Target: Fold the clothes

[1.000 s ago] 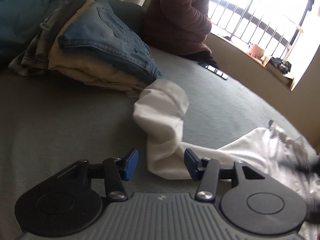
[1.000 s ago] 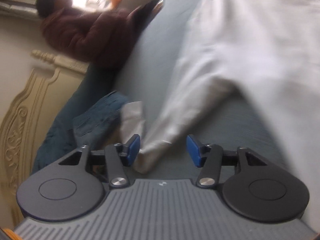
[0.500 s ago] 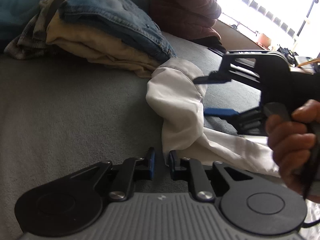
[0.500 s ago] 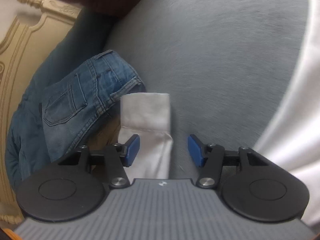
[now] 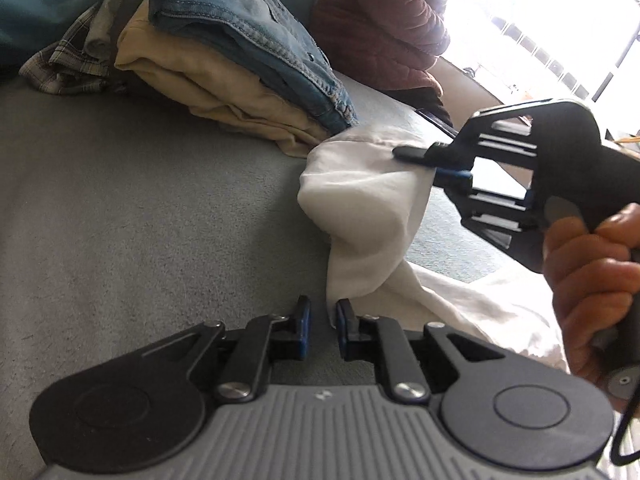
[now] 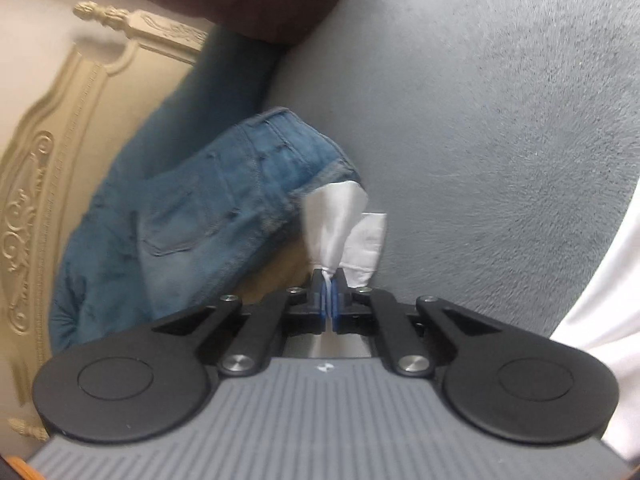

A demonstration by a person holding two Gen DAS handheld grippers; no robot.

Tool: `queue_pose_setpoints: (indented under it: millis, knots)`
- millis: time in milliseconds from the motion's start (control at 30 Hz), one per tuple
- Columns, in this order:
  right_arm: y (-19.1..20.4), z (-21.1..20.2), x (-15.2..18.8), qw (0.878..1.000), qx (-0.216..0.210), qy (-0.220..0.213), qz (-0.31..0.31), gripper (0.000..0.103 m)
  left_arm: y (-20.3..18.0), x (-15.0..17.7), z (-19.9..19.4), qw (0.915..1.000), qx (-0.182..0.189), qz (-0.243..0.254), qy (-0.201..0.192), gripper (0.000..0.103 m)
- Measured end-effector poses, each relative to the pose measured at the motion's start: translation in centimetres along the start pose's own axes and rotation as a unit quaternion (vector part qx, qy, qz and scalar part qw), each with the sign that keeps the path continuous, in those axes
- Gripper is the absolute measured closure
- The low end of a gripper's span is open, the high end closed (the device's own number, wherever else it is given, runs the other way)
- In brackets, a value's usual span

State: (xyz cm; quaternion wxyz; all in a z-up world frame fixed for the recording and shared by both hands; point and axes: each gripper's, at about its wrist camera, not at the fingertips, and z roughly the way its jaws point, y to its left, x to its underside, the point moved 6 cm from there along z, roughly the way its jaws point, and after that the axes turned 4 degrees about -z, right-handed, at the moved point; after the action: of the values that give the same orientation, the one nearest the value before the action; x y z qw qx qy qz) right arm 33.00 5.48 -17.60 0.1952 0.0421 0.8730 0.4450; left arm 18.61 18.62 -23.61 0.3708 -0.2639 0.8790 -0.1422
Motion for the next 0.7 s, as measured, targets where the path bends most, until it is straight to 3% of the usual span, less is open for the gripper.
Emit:
queue_pose_setpoints:
  millis: [100, 200, 367, 567, 633, 700]
  knots:
    - [1.5, -0.9, 0.5, 1.0, -0.011, -0.002, -0.022, 0.102, 0.4, -0.2, -1.3, 0.9999, 0.004, -0.014, -0.005, 0.068]
    - [3.1, -1.2, 1.9, 0.999, -0.022, 0.004, -0.045, 0.102, 1.2, -0.7, -3.0, 0.9996, 0.01, -0.025, -0.012, 0.063]
    - [6.4, -0.7, 5.6, 0.993, -0.044, 0.035, -0.102, 0.102, 4.4, -0.8, -6.2, 0.9985, 0.019, -0.05, -0.009, 0.061]
    - [9.3, -0.1, 12.2, 0.972, -0.041, 0.08, -0.216, 0.096, 10.1, -0.4, -10.1, 0.9928, -0.012, -0.117, -0.022, 0.06]
    - [9.4, -0.1, 14.2, 0.964, -0.023, 0.088, -0.248, 0.091, 11.8, -0.5, -11.3, 0.988, -0.027, -0.146, -0.04, 0.055]
    - [9.1, -0.4, 15.6, 0.96, -0.013, 0.089, -0.264, 0.079, 13.0, -0.8, -12.0, 0.9834, -0.035, -0.17, -0.051, 0.055]
